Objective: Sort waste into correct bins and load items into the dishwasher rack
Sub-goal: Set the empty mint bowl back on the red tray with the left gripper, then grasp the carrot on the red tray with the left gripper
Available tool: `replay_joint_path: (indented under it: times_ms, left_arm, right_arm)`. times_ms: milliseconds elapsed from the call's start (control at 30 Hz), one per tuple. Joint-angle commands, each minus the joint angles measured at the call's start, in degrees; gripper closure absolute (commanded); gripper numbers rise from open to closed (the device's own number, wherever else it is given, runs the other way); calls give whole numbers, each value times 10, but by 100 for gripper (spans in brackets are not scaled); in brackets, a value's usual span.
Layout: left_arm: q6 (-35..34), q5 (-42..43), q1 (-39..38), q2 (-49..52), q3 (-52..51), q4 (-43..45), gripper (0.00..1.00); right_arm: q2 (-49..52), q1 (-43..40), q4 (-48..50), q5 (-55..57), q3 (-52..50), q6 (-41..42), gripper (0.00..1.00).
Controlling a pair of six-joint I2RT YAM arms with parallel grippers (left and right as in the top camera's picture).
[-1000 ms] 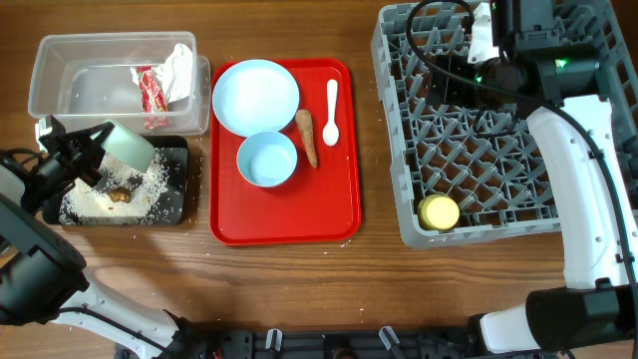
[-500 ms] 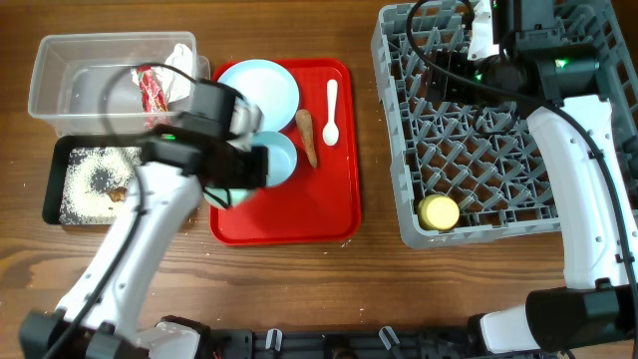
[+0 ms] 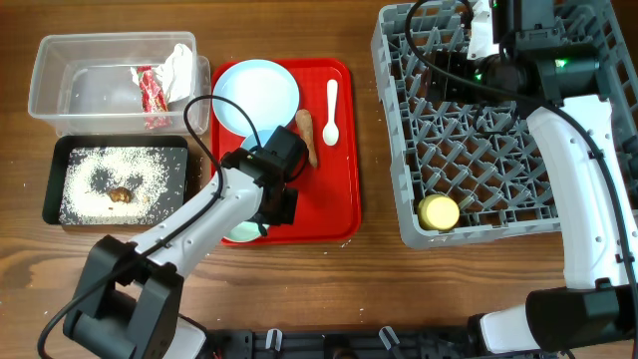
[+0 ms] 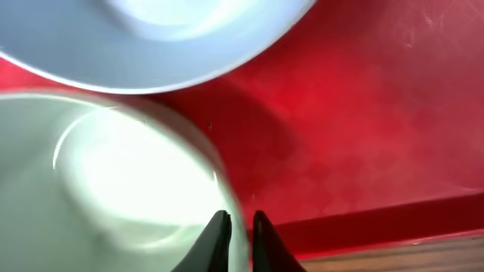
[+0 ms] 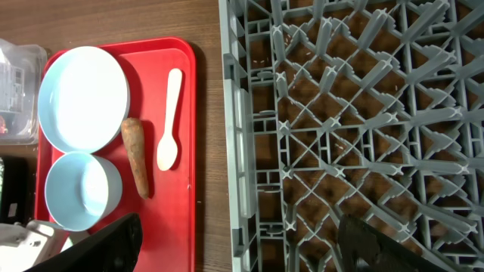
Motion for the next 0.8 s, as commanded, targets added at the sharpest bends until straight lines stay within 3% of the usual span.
replay_joint_path:
  times_ms: [0,100,167,333,567,767]
  left_arm:
    - [-5,-12,-2,5,-5,7,71]
    - [-5,-11,-2,5,-1,7,59]
    - [-5,-3,-2,5,13,2,56]
    - [-5,14,-2,4,146,3,47]
    - [-6,11,-1,59,172,204,50]
    - [-110,-54,-1,181,172,313,49]
  right_arm:
    - [4,2,1,-7,7,-10,16]
    - [4,2,2,-7,7,-10,16]
    - [4,2,3,-7,7,-10,16]
    - [4,2,6,-8,7,-9,16]
    - [4,2,9,-8,7,-9,16]
    - [4,2,8,-7,7,-9,16]
